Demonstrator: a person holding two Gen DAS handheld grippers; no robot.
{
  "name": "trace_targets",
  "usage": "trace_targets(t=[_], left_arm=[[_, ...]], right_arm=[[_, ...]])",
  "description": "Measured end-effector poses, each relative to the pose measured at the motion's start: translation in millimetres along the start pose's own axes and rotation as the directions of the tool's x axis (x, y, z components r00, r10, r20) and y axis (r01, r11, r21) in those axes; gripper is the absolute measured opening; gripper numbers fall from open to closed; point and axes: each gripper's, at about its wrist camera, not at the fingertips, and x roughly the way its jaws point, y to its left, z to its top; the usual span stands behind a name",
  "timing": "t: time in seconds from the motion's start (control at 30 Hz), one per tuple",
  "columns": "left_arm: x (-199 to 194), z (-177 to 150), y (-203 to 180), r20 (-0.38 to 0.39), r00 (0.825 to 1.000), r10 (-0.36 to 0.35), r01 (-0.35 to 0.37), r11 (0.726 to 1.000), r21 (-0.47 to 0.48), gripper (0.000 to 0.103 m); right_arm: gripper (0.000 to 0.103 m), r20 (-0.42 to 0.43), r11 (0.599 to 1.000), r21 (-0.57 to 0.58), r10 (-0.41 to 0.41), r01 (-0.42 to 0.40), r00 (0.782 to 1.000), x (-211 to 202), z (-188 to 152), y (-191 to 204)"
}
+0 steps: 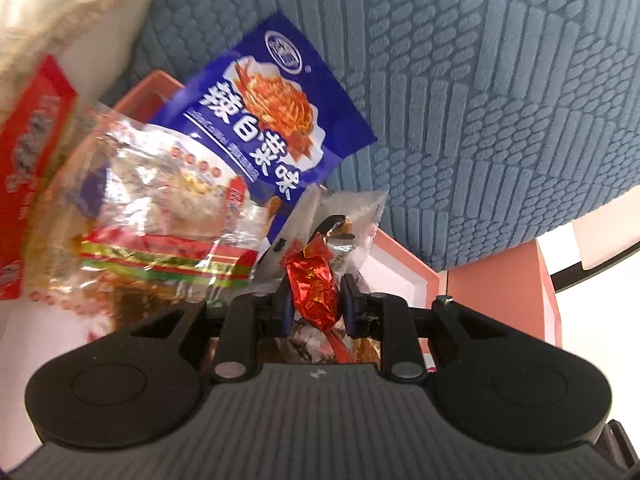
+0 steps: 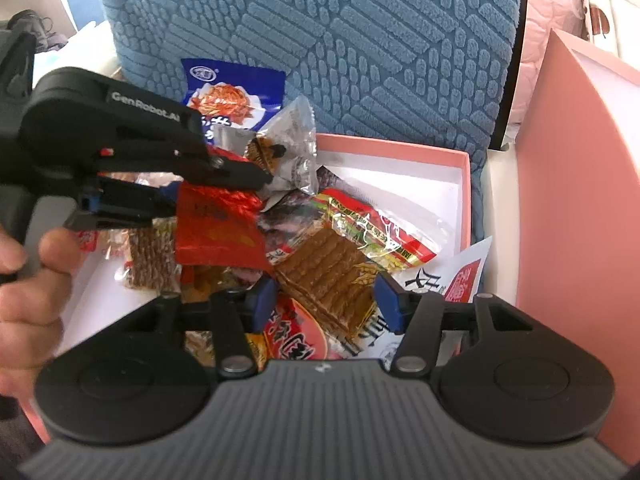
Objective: Organize snacks
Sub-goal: 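Close the left gripper on the red foil-wrapped candy, then lift the red candy with the left gripper and carry it over the empty pink box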
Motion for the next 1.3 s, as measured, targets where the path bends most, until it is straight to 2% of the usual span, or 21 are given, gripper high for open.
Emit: trace_targets(t=[0.37, 0.4, 0.5, 0.7, 0.8, 1.0, 1.2, 1.3], left_arm=[[-36.5, -33.1, -12.6, 0.053, 0.997, 0.063, -0.069, 0.992, 0.109, 0.027], [-39.1, -36.7, -15.1, 0.055, 0.996, 0.068, -0.074, 0.99, 0.123, 0.027], [-44.4, -47.1, -23.8, 0.064, 0.995, 0.077, -0.086, 0.983, 0.162, 0.027], [-53.4, -63.9, -31.4, 0.079, 0.993, 0.084, -0.098, 0.977, 0.191, 0.027], [-61.8, -72.4, -32.8, 0.087, 0.992, 0.089, -0.105, 0.974, 0.2, 0.027], [-85.4, -82.0, -36.3, 0.116, 0.99, 0.076, -0.098, 0.976, 0.197, 0.027], [-110.7, -90.4, -50.8, 0.153, 0.984, 0.087, -0.12, 0.969, 0.216, 0.027], [-120.6, -98.0, -59.1, 0.164, 0.979, 0.117, -0.157, 0.954, 0.256, 0.027]], right_arm=[[0.046, 0.044, 1.0, -0.022, 0.012, -0.011, 0.999, -27.4, -14.1, 9.5], [0.029, 0.049, 0.999, -0.025, 0.021, -0.02, 0.999, -30.4, -15.8, 10.5], [0.023, 0.078, 0.998, -0.058, -0.007, 0.011, 0.997, -37.7, -18.3, 16.5], [0.021, 0.118, 0.996, -0.083, -0.022, 0.032, 0.993, -48.2, -21.2, 20.3], [0.015, 0.147, 0.995, -0.087, -0.027, 0.041, 0.989, -57.9, -21.8, 20.1], [0.011, 0.192, 0.997, -0.071, -0.017, 0.031, 0.981, -80.2, -21.0, 17.0], [0.01, 0.227, 0.999, -0.032, -0.001, 0.008, 0.974, -108.0, -16.2, 10.9], [0.01, 0.226, 1.0, -0.018, 0.018, -0.015, 0.974, -120.8, -15.9, 9.0]])
